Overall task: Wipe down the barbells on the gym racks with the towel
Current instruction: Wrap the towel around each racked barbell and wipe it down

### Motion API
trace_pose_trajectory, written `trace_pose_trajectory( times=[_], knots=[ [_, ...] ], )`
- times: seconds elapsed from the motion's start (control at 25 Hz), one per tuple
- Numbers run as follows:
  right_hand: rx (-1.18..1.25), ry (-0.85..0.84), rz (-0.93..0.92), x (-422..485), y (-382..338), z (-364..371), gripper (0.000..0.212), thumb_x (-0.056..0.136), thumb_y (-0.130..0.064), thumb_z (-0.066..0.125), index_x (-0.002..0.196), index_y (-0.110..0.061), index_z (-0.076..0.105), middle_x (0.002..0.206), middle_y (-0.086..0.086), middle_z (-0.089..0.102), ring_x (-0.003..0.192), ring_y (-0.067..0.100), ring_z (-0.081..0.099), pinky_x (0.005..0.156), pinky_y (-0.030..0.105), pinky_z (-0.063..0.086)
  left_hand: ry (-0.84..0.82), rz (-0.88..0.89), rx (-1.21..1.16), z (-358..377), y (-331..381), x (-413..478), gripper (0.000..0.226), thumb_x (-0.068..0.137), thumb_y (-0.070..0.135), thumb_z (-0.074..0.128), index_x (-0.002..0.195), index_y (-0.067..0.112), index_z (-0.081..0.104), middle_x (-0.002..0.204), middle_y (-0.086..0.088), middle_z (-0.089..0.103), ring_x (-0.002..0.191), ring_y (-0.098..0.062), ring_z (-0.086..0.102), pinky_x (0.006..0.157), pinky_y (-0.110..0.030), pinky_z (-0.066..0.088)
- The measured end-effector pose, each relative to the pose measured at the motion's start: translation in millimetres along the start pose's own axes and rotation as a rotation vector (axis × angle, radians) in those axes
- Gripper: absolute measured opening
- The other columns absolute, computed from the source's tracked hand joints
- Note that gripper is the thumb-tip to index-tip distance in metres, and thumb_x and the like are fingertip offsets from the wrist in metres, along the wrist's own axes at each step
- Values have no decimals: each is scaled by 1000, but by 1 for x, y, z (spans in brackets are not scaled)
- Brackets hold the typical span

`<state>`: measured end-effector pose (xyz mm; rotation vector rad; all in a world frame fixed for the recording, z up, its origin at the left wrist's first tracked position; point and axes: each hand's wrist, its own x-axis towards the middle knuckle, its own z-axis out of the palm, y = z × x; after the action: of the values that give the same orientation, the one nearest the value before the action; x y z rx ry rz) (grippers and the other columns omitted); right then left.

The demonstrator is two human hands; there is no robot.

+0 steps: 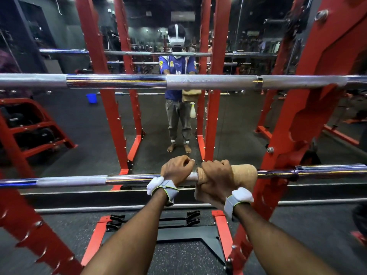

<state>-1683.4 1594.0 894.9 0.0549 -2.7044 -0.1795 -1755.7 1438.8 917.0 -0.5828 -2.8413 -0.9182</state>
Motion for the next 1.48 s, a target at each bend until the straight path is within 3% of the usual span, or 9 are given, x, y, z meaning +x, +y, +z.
trace_pose_trajectory(
  times=[0.12,0.28,0.52,0.64,0.76,0.96,1.16,1.36,1.48],
  knots=[
    [20,43,-124,-1,7,4,30,57,-42,63,75,-27,44,68,-3,55,59,28,56,58,37,31,-24,20,40,1,0,-2,30,89,49,47,97,29,68,102,8,70,102,-18,62,78,-30,44],
    [37,-259,-8,-1,56,-20,36,72,-57,55,91,-27,52,93,-5,70,87,27,67,69,34,44,-39,68,45,0,-4,-3,25,85,44,48,93,32,68,102,12,67,103,-13,60,82,-31,46],
    [-19,122,166,-25,21,-6,14,72,-37,57,73,-27,47,70,-2,53,65,29,50,63,41,32,-2,116,56,5,6,-2,21,87,37,52,97,29,68,102,10,69,99,-14,62,77,-29,47],
    [-80,57,-34,-33,50,-1,29,71,-50,61,84,-26,53,78,-3,54,69,28,51,63,42,32,-20,205,62,13,19,-3,20,85,31,53,93,24,69,99,5,70,97,-18,64,78,-34,51],
    [-61,-9,32,-35,93,-6,42,61,-61,54,83,-25,54,74,-3,57,67,29,57,59,40,38,-58,285,107,26,36,-8,21,87,34,51,94,23,67,99,4,69,97,-20,63,72,-31,49],
    [-21,49,186,-39,54,-5,34,50,-40,63,75,-27,44,71,-3,49,65,28,48,62,40,30,-160,192,132,36,55,2,28,85,41,48,96,23,66,97,-2,70,94,-29,64,70,-30,48],
    [-44,73,-36,-53,114,-14,42,59,-51,78,79,-26,50,71,-5,50,63,24,50,61,38,25,-116,250,304,53,54,3,49,93,54,32,99,17,64,97,-9,69,96,-34,64,66,-33,40],
    [-1,62,180,-44,77,-4,37,45,-36,68,72,-26,46,68,-3,48,62,28,48,61,39,30,-156,282,447,53,60,5,54,101,45,25,98,12,67,102,-13,70,96,-35,66,71,-35,42],
    [-29,96,85,-51,71,-1,35,56,-44,66,80,-25,50,78,-3,49,70,26,46,65,41,30,-151,363,529,51,65,3,42,103,36,27,113,14,62,112,-12,68,102,-35,64,77,-37,47]
  ],
)
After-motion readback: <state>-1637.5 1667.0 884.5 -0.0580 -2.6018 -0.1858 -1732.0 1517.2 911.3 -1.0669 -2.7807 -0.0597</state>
